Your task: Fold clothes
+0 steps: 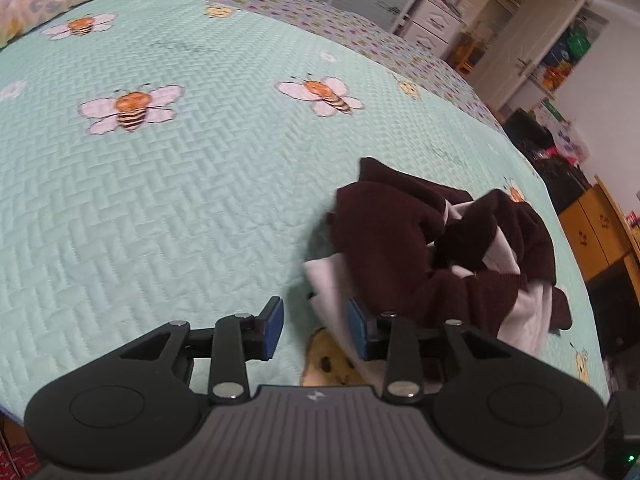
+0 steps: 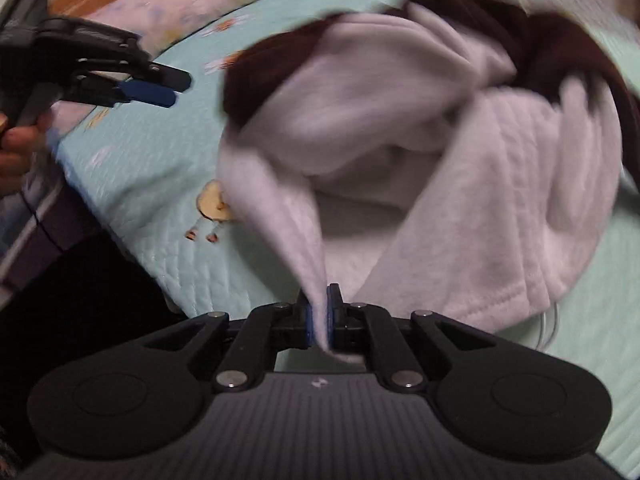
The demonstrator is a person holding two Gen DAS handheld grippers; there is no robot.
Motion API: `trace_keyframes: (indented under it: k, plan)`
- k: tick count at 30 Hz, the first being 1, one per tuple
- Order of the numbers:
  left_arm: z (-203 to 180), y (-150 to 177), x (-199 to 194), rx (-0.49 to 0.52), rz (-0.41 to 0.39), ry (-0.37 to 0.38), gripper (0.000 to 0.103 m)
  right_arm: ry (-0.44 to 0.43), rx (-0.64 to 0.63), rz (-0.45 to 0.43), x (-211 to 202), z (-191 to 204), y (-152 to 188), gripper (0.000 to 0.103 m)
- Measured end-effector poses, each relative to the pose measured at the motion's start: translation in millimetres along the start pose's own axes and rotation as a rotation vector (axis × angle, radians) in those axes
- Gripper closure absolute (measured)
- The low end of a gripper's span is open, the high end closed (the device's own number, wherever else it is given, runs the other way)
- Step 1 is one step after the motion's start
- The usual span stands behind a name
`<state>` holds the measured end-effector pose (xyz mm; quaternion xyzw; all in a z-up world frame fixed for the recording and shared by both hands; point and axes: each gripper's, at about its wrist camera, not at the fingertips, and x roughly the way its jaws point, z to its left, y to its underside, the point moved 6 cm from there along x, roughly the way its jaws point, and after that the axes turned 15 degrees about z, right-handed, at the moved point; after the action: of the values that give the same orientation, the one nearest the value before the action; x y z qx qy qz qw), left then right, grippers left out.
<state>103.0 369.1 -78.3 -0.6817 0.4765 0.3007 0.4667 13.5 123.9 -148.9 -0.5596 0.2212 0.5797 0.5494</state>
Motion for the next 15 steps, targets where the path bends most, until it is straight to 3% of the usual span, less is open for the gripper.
trace_keyframes:
  k: [7, 8, 11, 15]
  plan:
    - [-32.1, -18.4, 7.3, 0.083, -0.018, -0.055, 0.059, -0.170, 0.139, -0.075, -29.1, -3.9, -20.6, 0.086]
    - [-36.5, -21.4, 8.2, 0.096, -0.021, -0.070, 0.058, -0.197, 0.147, -0.088, -37.1, -3.8, -22.8, 0.082]
    - [-47.0, -29.3, 11.0, 0.129, -0.020, -0.112, 0.058, -0.244, 0.180, -0.133, -62.1, -4.5, -26.3, 0.058]
    - [-57.7, -41.4, 13.4, 0.158, -0.020, -0.149, 0.055, -0.290, 0.253, -0.244, -96.2, -19.9, -37.1, 0.049]
